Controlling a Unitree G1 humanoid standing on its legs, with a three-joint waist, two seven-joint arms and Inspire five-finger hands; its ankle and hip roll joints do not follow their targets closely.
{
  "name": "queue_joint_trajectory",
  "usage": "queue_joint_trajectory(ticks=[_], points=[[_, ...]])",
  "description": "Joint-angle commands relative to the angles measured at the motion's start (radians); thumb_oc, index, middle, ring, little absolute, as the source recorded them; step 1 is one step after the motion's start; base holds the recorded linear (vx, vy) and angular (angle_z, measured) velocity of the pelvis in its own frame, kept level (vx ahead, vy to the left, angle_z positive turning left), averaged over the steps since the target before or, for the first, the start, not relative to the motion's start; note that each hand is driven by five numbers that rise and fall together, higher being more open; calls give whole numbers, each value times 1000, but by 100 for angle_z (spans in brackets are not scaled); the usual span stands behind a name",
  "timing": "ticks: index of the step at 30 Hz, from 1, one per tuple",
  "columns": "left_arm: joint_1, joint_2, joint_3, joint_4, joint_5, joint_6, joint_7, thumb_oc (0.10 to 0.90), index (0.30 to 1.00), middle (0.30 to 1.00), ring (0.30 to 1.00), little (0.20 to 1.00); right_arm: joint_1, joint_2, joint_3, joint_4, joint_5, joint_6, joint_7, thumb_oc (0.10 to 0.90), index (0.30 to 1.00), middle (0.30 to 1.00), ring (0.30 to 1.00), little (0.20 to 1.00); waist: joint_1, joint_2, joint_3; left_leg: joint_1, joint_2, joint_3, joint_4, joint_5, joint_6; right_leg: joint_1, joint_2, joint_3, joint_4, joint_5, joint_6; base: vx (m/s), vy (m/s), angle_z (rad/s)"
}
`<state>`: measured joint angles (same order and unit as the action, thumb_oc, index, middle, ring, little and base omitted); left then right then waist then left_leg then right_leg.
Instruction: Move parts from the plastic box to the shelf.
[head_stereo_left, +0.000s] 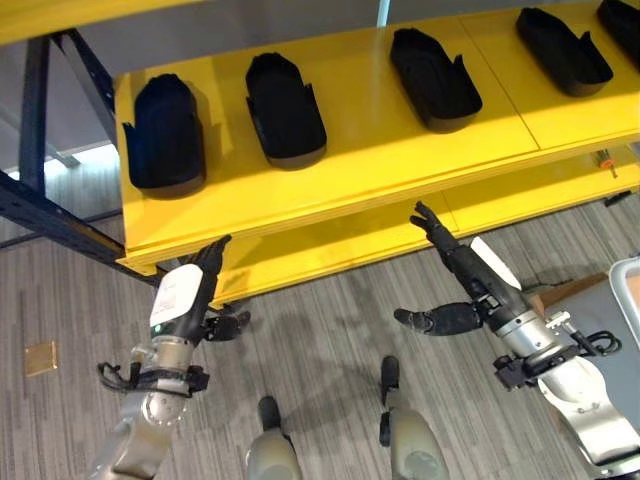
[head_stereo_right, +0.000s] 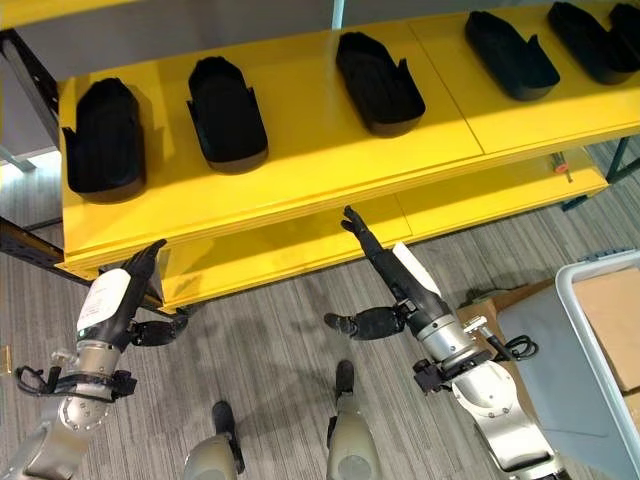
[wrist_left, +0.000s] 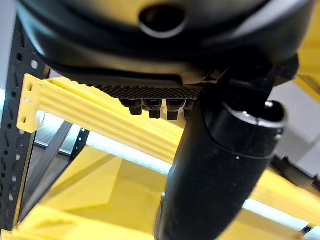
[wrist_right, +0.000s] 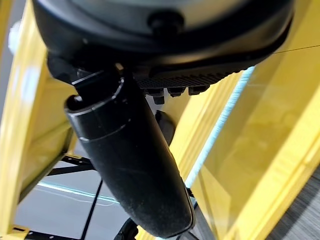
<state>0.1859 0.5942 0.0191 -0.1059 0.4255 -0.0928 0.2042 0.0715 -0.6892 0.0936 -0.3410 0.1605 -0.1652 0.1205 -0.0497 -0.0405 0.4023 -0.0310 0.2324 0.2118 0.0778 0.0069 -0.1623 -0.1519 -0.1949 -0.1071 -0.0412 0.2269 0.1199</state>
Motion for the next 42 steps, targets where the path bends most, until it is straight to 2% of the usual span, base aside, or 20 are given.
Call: queue_joint_trajectory(ticks=[1, 9, 13, 14, 15, 16, 18, 19, 21, 22, 23, 25, 28, 42], points=[[34, 25, 89, -99, -114, -112, 5, 900, 1000, 1000, 1000, 1000, -20, 9, -56, -110, 25, -101, -39, 900, 1000, 1000, 1000, 1000, -5, -32, -147, -56, 6, -38, -15, 61, 18, 85, -87, -36, 65, -129, 69, 33, -38, 20], [104, 4, 65, -126, -187, -136, -42, 900, 1000, 1000, 1000, 1000, -21, 24, -42, -106, 18, -104, -50, 900, 1000, 1000, 1000, 1000, 3, -9, -217, 13, 2, -30, -88, 85, 22, 150, -79, -68, 31, -135, 74, 37, -31, 12], [111, -27, 27, -120, -313, -147, -71, 900, 1000, 1000, 1000, 1000, -26, 33, -29, -93, 21, -103, -56, 900, 1000, 1000, 1000, 1000, 5, 4, -250, 34, 3, -30, -118, 100, 22, 171, -75, -82, 17, -136, 76, 0, 0, 0], [113, -37, 15, -124, -371, -155, -88, 900, 1000, 1000, 1000, 1000, -24, 39, -25, -88, 24, -102, -57, 900, 1000, 1000, 1000, 1000, 5, 7, -258, 38, 3, -31, -124, 103, 22, 174, -74, -83, 15, -136, 76, -27, -53, 3], [111, -72, -15, -120, -558, -173, -137, 900, 1000, 1000, 1000, 1000, -15, 54, -18, -77, 40, -104, -56, 900, 1000, 1000, 1000, 1000, 4, 13, -273, 44, 3, -31, -134, 112, 22, 182, -71, -89, 9, -135, 75, -18, -39, 3], [111, -71, -14, -118, -564, -174, -141, 900, 1000, 1000, 1000, 1000, -14, 53, -19, -76, 41, -105, -55, 900, 1000, 1000, 1000, 1000, 4, 14, -273, 45, 4, -31, -136, 112, 22, 183, -70, -90, 8, -135, 75, -30, -38, 6], [102, -118, -73, -100, -836, -169, -216, 900, 1000, 1000, 1000, 1000, 2, 77, 2, -45, 67, -110, -57, 900, 1000, 1000, 1000, 1000, 1, 22, -294, 53, 5, -32, -146, 123, 22, 192, -66, -95, 5, -135, 76, -31, -23, 6], [102, -117, -72, -98, -841, -169, -219, 900, 1000, 1000, 1000, 1000, 3, 76, 2, -44, 67, -111, -57, 900, 1000, 1000, 1000, 1000, 1, 23, -294, 53, 6, -32, -148, 124, 21, 193, -65, -96, 4, -135, 76, 0, 0, 0], [105, -167, -115, -87, -1036, -152, -260, 900, 1000, 1000, 1000, 1000, 20, 92, 23, -19, 81, -117, -60, 900, 1000, 1000, 1000, 1000, 0, 27, -316, 54, 8, -38, -155, 130, 21, 201, -62, -105, -2, -135, 76, -32, -32, 2], [105, -166, -115, -87, -1036, -152, -260, 900, 1000, 1000, 1000, 1000, 20, 92, 23, -19, 81, -117, -60, 900, 1000, 1000, 1000, 1000, 0, 27, -316, 54, 8, -38, -155, 130, 21, 201, -62, -105, -2, -135, 76, -53, -31, 2], [109, -192, -145, -82, -1128, -140, -283, 900, 1000, 1000, 1000, 1000, 29, 103, 38, 5, 96, -117, -64, 900, 1000, 1000, 1000, 1000, 1, 30, -330, 56, 6, -43, -157, 131, 23, 206, -61, -109, -5, -135, 77, 0, 0, 0], [113, -197, -153, -82, -1139, -135, -295, 900, 1000, 1000, 1000, 1000, 35, 107, 43, 13, 100, -117, -64, 900, 1000, 1000, 1000, 1000, 0, 31, -336, 55, 6, -46, -158, 131, 24, 208, -61, -110, -7, -135, 78, -35, -12, 5], [118, -221, -187, -39, -1215, -126, -314, 900, 1000, 1000, 1000, 1000, 58, 148, 63, 64, 186, -111, -60, 900, 1000, 1000, 1000, 1000, -1, 31, -361, 63, 2, -51, -158, 126, 28, 216, -66, -108, -9, -133, 82, -53, -8, 7], [115, -239, -160, -15, -1211, -148, -319, 900, 1000, 1000, 1000, 1000, 97, 195, 83, 114, 308, -93, -38, 900, 1000, 1000, 1000, 1000, -12, 16, -400, 88, -18, -55, -157, 107, 41, 229, -83, -86, 1, -129, 87, -6, 2, 2]])
